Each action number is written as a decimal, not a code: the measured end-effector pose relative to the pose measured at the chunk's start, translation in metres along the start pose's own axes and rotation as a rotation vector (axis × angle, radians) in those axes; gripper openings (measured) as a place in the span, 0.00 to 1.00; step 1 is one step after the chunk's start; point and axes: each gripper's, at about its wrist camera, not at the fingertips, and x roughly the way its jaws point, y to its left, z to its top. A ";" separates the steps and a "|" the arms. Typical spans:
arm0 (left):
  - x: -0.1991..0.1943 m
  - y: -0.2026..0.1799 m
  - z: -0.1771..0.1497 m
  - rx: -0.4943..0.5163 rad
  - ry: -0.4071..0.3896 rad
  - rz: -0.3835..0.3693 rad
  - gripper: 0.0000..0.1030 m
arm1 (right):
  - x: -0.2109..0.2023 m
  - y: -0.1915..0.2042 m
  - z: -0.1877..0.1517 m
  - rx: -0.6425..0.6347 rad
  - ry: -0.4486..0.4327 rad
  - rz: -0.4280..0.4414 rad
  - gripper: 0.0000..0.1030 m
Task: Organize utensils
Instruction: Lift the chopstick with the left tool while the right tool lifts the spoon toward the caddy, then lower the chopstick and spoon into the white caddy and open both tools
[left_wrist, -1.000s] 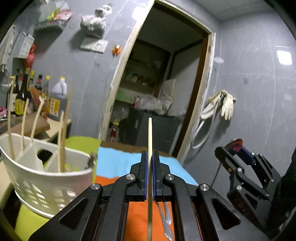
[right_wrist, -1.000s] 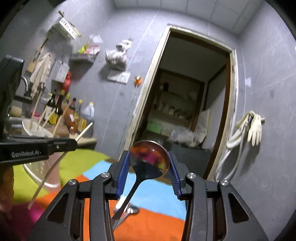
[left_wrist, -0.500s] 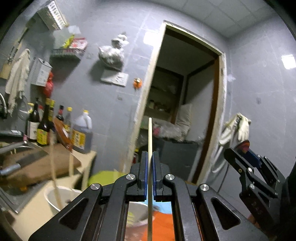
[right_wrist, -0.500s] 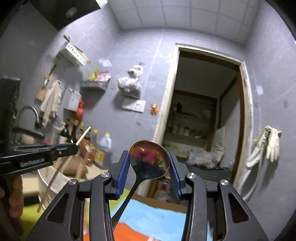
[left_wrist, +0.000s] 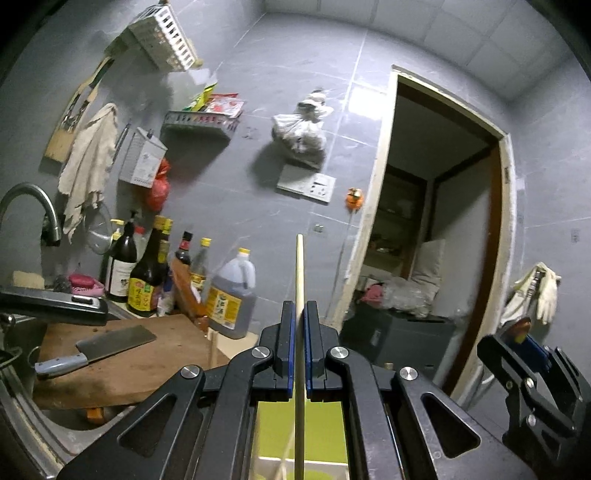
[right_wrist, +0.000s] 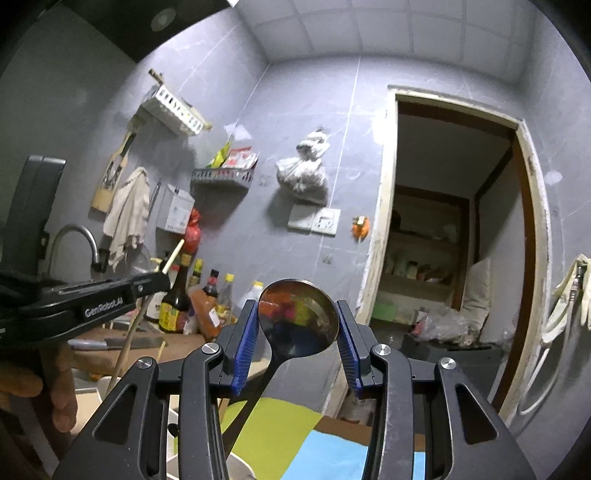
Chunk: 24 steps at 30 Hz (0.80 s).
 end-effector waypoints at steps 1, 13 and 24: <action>0.004 0.002 -0.002 -0.003 0.001 0.009 0.02 | 0.003 0.001 -0.004 -0.002 0.009 -0.001 0.37; 0.016 0.015 -0.021 -0.013 -0.015 0.088 0.02 | 0.026 0.015 -0.042 -0.008 0.124 0.022 0.37; 0.005 0.009 -0.050 0.008 0.052 0.084 0.02 | 0.024 0.019 -0.062 0.018 0.196 0.084 0.38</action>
